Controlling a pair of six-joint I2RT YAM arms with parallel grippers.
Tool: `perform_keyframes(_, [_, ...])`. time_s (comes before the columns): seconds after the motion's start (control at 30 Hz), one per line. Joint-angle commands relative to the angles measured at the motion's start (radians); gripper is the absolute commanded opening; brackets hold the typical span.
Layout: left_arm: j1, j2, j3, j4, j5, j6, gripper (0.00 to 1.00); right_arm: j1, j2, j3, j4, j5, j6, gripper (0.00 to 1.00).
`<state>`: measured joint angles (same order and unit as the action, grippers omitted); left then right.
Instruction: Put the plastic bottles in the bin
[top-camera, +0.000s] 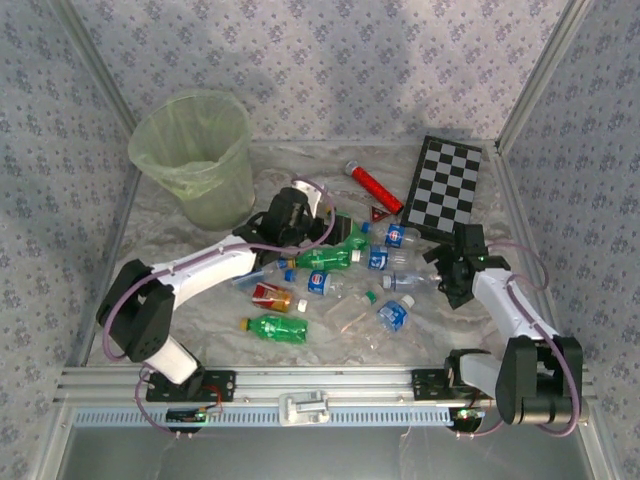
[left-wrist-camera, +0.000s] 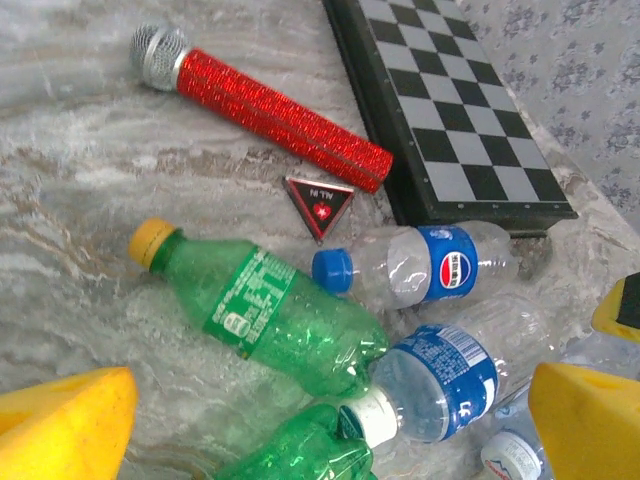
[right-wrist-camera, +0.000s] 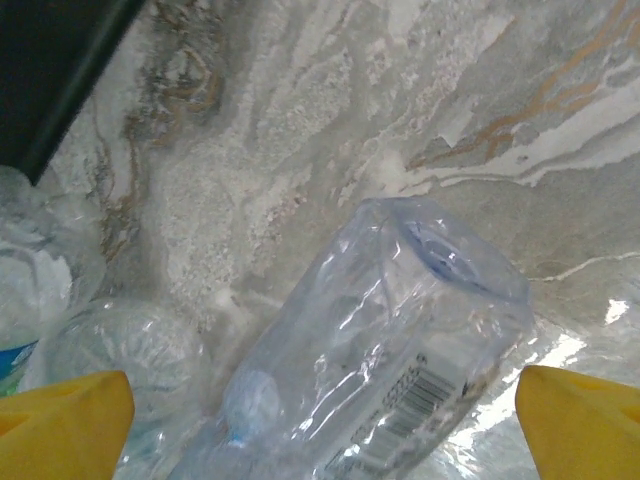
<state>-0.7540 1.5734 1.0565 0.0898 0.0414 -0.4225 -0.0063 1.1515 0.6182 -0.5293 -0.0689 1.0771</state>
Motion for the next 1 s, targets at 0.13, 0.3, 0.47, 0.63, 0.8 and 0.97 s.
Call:
perform_keyframes(0.13, [-0.002, -0.004, -0.041, 0.021, -0.024, -0.069, 1.0, -0.026, 0.046, -0.058, 0.125, -0.028, 0.068, 1.0])
perform_keyframes(0.3, [-0.002, -0.009, -0.037, 0.018, -0.062, -0.063, 1.0, -0.03, 0.077, -0.091, 0.197, -0.046, 0.096, 0.93])
perform_keyframes(0.47, [-0.002, -0.008, -0.021, 0.01, -0.081, -0.052, 1.0, -0.031, 0.091, -0.103, 0.224, -0.035, 0.102, 0.9])
perform_keyframes(0.63, [-0.003, -0.012, -0.021, 0.002, -0.094, -0.052, 1.0, -0.029, 0.085, -0.131, 0.26, -0.027, 0.124, 0.77])
perform_keyframes(0.8, [-0.001, -0.02, -0.03, -0.009, -0.11, -0.055, 1.0, -0.029, 0.084, -0.147, 0.288, -0.028, 0.148, 0.7])
perform_keyframes(0.97, [-0.002, -0.032, -0.039, -0.01, -0.134, -0.052, 1.0, -0.029, 0.081, -0.146, 0.298, -0.031, 0.151, 0.61])
